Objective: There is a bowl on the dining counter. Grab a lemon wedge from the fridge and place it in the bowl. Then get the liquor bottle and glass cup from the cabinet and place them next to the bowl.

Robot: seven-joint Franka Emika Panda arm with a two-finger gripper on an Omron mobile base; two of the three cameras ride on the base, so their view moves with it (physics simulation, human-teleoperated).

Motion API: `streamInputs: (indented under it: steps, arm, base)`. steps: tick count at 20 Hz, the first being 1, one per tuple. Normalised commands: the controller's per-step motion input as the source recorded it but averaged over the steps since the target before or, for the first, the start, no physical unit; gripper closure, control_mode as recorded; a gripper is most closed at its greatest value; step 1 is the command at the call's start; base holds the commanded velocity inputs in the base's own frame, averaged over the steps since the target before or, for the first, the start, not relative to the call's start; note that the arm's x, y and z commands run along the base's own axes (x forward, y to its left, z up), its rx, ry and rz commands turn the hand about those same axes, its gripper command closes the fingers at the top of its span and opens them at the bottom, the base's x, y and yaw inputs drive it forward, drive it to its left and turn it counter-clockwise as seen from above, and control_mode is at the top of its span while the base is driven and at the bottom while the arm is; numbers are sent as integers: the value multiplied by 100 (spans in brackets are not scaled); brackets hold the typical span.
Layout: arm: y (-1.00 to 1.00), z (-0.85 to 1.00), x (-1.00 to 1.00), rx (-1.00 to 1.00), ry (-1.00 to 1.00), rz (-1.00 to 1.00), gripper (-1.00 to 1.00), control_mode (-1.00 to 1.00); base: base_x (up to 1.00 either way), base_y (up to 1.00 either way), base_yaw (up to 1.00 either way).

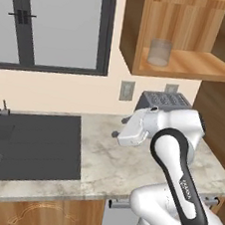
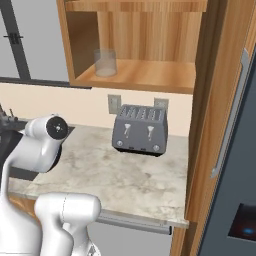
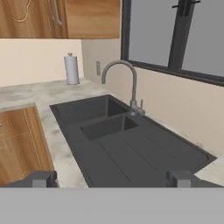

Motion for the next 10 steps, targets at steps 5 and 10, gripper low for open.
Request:
streamInputs:
  steps: [5, 10]
  arm:
    - [0, -1, 13, -3, -2, -1, -100, -100]
    - [-12, 41, 9, -22, -25, 4, -100, -100]
  base:
    - [1, 0, 0]
    - [0, 0, 0]
